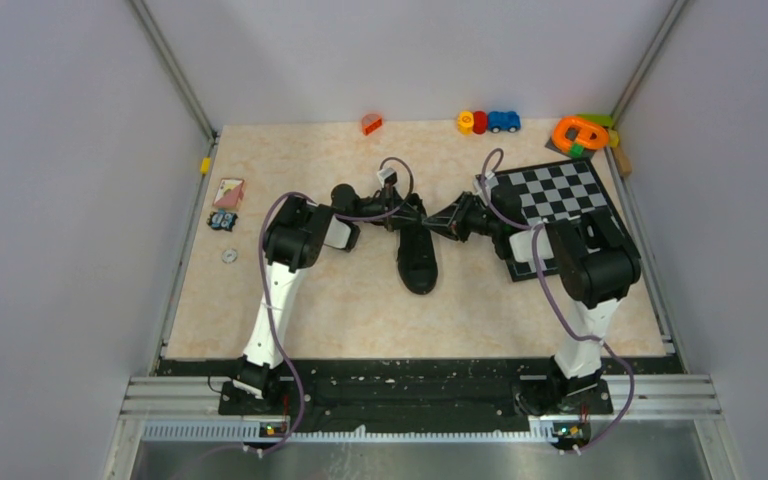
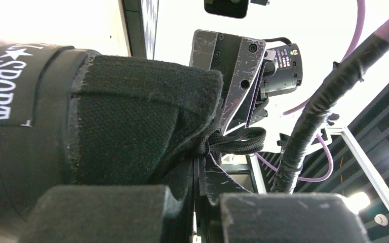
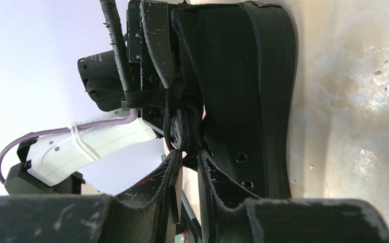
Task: Tie the shoes
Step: Tie the shoelace on the shoe.
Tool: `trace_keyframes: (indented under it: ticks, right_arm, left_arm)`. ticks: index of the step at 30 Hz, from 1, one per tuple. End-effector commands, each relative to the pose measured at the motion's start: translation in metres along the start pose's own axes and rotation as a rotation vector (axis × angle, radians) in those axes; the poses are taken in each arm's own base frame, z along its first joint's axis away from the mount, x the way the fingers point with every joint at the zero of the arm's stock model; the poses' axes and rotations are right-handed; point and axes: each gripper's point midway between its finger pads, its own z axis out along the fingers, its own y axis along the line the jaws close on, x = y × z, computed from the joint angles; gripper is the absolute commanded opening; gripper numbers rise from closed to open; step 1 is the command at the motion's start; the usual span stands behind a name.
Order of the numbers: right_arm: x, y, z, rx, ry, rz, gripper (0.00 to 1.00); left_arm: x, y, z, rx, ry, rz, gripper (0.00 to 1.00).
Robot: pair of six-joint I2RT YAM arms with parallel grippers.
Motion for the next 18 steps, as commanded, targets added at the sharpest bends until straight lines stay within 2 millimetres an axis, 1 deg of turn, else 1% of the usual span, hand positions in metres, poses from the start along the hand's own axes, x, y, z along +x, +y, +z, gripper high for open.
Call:
trace_keyframes:
  ticks: [1, 12, 14, 16, 18]
  right_arm:
    - [0.0014, 0.0172, 0.0077, -0.069, -0.008, -0.041, 0.19]
    - [0.0023, 0.0160, 0.0106, -0.062, -0.004, -0.030, 0.18]
    - [0.0023, 0.0143, 0.0110, -0.054, -0.004, -0.022, 0.13]
    - [0.0021, 0.0123, 0.0104, -0.041, -0.009, -0.014, 0.00]
    - [0.0010, 0.0097, 0.0085, -0.024, -0.022, -0.008, 0.00]
  left_arm:
    - [0.0018, -0.0035, 0.0016, 0.028, 0.012, 0.064, 0.00]
    - [0.0029, -0.0012, 0.0030, 0.028, 0.013, 0.060, 0.00]
    - [0.0029, -0.0006, 0.0033, 0.029, 0.012, 0.059, 0.00]
    - [0.0036, -0.0006, 0.0041, 0.030, 0.014, 0.059, 0.00]
    - [0.0041, -0.0013, 0.0039, 0.031, 0.015, 0.060, 0.00]
